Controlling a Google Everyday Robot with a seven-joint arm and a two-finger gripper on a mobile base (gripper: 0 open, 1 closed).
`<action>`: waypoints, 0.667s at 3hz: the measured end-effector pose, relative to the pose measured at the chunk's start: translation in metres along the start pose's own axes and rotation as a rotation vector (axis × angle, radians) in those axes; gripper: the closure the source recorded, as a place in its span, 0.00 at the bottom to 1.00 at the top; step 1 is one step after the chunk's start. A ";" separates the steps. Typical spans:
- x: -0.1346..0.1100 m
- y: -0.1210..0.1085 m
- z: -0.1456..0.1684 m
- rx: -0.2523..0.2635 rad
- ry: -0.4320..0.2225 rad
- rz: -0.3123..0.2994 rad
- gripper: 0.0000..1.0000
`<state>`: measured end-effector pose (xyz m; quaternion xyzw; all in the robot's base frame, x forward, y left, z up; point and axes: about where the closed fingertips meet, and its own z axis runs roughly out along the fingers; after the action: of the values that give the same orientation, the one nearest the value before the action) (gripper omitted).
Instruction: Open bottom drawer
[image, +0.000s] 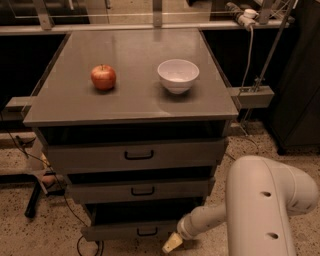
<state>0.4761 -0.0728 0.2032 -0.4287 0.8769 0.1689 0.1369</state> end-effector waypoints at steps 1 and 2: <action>0.037 0.025 -0.018 -0.023 0.011 0.065 0.00; 0.032 0.023 -0.017 -0.015 0.007 0.053 0.00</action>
Offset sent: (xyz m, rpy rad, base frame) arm -0.0622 -0.0341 -0.0166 0.0276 0.1157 -0.0748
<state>0.4371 -0.0888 0.2109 -0.4068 0.8872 0.1776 0.1261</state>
